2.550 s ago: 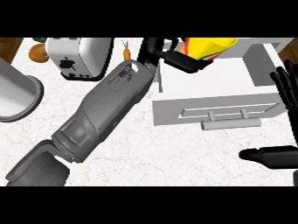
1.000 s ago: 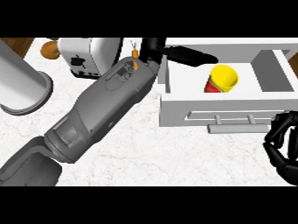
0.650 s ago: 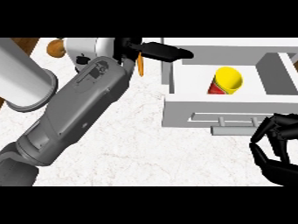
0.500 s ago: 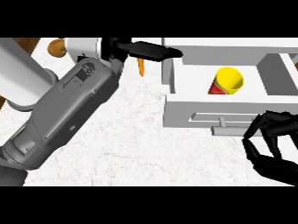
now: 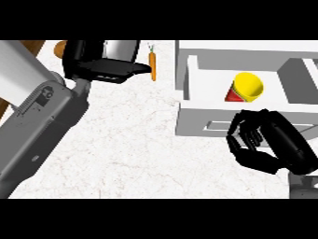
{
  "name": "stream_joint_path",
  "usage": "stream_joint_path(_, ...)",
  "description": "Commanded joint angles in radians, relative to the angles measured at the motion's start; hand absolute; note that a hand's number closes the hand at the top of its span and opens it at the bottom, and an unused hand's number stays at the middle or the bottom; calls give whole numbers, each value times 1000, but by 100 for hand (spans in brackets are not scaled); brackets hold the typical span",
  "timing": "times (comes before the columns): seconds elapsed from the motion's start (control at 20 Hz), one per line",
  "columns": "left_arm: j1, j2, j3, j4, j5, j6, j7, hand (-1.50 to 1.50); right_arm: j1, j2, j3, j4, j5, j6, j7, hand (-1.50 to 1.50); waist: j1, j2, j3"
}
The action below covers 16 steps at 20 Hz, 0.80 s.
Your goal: Pick up the cup, place it into the drawer and close the drawer
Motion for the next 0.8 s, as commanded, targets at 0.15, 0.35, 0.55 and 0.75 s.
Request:
stream_joint_path(0.15,176,125,61,-139,28,-104,-8,-150,-107,-15,113,267,277,-114,-54,150,8,4,0)
stream_joint_path(0.35,272,129,77,-196,20,-106,-47,-150,-201,13,125,527,382,-250,-141,150,12,7,1)
stream_joint_path(0.55,366,141,88,-257,1,-126,-56,-150,-391,58,53,794,364,-280,-192,150,8,8,1)
stream_joint_path(0.75,434,194,154,-279,27,-193,-68,-150,-470,92,10,1052,380,-399,-282,150,13,11,2)
